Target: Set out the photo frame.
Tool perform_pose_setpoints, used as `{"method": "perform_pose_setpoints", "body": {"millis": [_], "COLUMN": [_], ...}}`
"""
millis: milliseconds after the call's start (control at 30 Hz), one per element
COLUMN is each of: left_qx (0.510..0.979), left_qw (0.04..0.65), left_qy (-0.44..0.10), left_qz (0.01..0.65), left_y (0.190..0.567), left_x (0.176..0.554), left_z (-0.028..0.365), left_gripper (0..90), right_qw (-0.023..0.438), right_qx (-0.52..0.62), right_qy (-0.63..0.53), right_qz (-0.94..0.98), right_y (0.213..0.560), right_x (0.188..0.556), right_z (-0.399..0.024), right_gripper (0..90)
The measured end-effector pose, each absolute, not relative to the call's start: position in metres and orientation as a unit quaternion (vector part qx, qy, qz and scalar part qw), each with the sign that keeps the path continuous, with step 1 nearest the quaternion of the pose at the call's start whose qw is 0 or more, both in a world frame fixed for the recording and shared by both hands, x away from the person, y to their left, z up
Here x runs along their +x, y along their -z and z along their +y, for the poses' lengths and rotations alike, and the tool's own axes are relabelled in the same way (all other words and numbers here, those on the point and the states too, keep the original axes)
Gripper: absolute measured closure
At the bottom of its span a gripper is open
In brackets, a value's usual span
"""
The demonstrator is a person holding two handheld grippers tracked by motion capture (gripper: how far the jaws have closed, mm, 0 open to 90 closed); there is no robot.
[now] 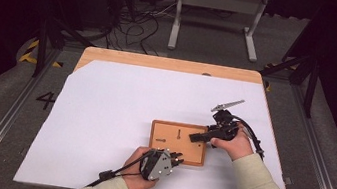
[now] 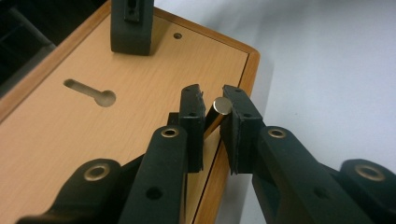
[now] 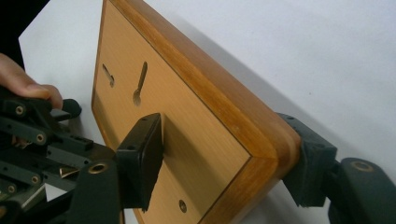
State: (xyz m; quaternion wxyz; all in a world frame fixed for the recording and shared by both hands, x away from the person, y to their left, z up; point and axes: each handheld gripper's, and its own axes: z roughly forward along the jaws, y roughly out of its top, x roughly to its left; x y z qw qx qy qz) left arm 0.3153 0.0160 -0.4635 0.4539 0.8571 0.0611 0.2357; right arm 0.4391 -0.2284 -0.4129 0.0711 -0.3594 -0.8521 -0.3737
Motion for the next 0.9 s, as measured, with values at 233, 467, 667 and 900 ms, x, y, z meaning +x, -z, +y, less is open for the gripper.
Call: {"method": "perform_pose_setpoints", "body": {"millis": [233, 467, 667, 900], "left_qx": [0.832, 0.808, 0.775, 0.748], "left_qw": [0.517, 0.548, 0.580, 0.593], "left_qy": [-0.191, -0.196, -0.220, -0.235], "left_qz": [0.065, 0.095, 0.124, 0.182], "left_y": [0.438, 0.413, 0.399, 0.396], "left_x": [0.312, 0.317, 0.325, 0.338], "left_z": [0.032, 0.059, 0.092, 0.128], "left_gripper": [61.9, 55.6, 54.9, 54.0], "right_qw": [0.060, 0.044, 0.037, 0.032], "right_qx": [-0.325, -0.297, -0.255, -0.218], "right_qy": [0.378, 0.373, 0.372, 0.367], "right_qz": [-0.865, -0.878, -0.892, -0.904], "right_y": [0.401, 0.392, 0.385, 0.378], "right_x": [0.431, 0.420, 0.409, 0.400], "right_z": [-0.233, -0.234, -0.239, -0.240], "right_gripper": [46.0, 49.7, 55.5, 60.0]}}
